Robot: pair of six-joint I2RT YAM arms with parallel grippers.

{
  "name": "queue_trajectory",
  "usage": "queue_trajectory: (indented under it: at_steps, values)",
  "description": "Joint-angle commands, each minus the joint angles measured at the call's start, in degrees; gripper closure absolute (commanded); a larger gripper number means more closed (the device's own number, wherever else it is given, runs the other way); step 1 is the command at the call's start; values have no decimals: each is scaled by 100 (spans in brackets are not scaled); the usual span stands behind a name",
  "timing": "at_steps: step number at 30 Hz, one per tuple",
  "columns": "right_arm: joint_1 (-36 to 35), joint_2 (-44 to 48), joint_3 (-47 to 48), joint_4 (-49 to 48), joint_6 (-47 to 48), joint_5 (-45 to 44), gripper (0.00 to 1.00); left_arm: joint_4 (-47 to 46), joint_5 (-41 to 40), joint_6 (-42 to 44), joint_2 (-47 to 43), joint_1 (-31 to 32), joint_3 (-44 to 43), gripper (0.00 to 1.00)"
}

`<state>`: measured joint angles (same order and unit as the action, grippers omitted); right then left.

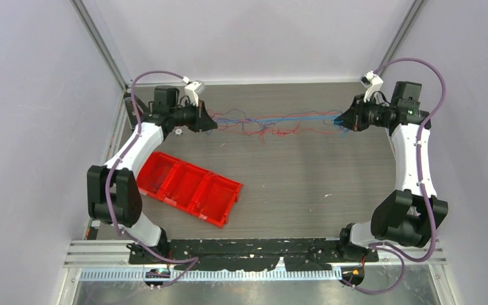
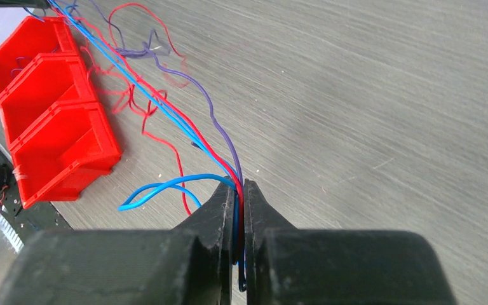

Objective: Untangle the cables

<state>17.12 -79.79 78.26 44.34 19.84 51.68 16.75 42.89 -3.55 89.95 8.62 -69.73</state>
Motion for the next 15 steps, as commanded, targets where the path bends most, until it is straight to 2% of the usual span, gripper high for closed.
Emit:
queue_trajectory:
  at_steps: [1, 4, 8, 10, 12, 15]
  values:
    - [432, -44, 351, -188, 148, -1060, 95, 736, -1195, 273, 361, -247, -535, 100]
    - [569, -115, 484, -317, 112, -1439, 95, 1225, -1429, 328, 634, -247, -852, 100]
    - [509, -302, 467, -179, 201, -1470, 95, 1717, -992, 825, 905, 95, -1219, 100]
    - [249, -391, 275, -96, 198, -1454, 95, 1922, -976, 979, 1079, 445, -1455, 100]
    - [-345, -460, -29, -79, 188, -1511, 95, 2164, -966, 982, 1362, 750, -1760, 100]
    - [-904, -623, -378, -129, 157, -1602, 95, 2454, -1017, 809, 1903, 969, -2295, 100]
